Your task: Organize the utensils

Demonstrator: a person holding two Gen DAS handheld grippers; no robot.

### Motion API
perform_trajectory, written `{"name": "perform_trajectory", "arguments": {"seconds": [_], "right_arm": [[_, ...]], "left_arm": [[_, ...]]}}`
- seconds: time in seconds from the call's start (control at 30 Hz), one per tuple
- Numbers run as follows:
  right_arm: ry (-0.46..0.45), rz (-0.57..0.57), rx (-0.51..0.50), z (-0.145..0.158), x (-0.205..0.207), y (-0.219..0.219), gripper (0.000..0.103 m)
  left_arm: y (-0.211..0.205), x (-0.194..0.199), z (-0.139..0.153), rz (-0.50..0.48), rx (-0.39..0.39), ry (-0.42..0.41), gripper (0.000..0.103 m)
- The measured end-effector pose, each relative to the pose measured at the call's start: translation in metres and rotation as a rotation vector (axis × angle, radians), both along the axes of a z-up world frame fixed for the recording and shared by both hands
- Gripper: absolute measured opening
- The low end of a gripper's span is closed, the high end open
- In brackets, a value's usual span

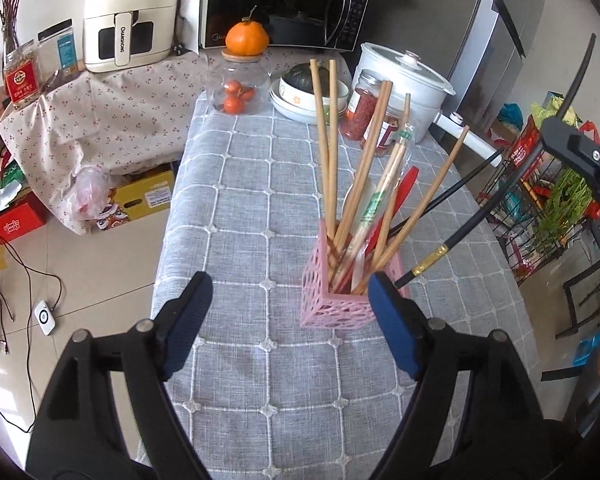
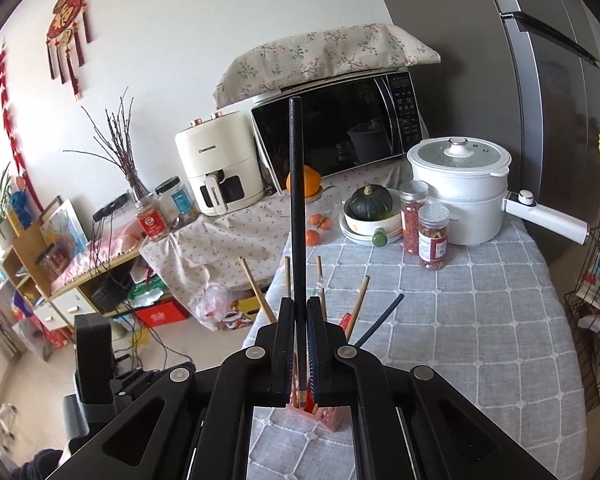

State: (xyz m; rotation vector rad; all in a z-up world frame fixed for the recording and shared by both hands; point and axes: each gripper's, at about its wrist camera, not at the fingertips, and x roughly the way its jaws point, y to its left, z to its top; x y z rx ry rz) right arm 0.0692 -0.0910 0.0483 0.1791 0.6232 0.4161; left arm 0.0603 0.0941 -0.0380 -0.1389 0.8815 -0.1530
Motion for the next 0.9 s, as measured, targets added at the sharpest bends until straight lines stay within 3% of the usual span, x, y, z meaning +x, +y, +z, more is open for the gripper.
{"name": "perform_trajectory", "arguments": {"seconds": [0.37,0.43,0.5,0.57,0.7,0.9], "right_arm": [[0.124,-0.007,-0.040,-0.043,0.031,0.018,0.010],[0.125,-0.009,-0.025,-0.043,0.030,0.015,0.021],[0.112,-0.016,-0.009,-0.037,0.026,0.010,0.047],[0.091,-0.031,0.001,-0.031,0.021,0.003,0.058],[0.075,-0.071,-0.045,-0.023,0.012,-0.012,0.073],[0.068,-0.110,-0.144,-0.021,-0.007,-0.035,0.084]], "left_arm": [[-0.005,-0.002,0.001,-0.035,0.017,0.000,0.082],[-0.007,-0.003,0.003,-0.041,0.014,-0.003,0.082],[-0.010,-0.004,0.004,-0.048,0.014,-0.005,0.083],[-0.012,-0.006,0.005,-0.054,0.018,-0.007,0.085],[-0.018,-0.010,0.007,-0.059,0.029,-0.010,0.088],[-0.027,-0.020,0.019,-0.058,0.012,-0.043,0.101]]}}
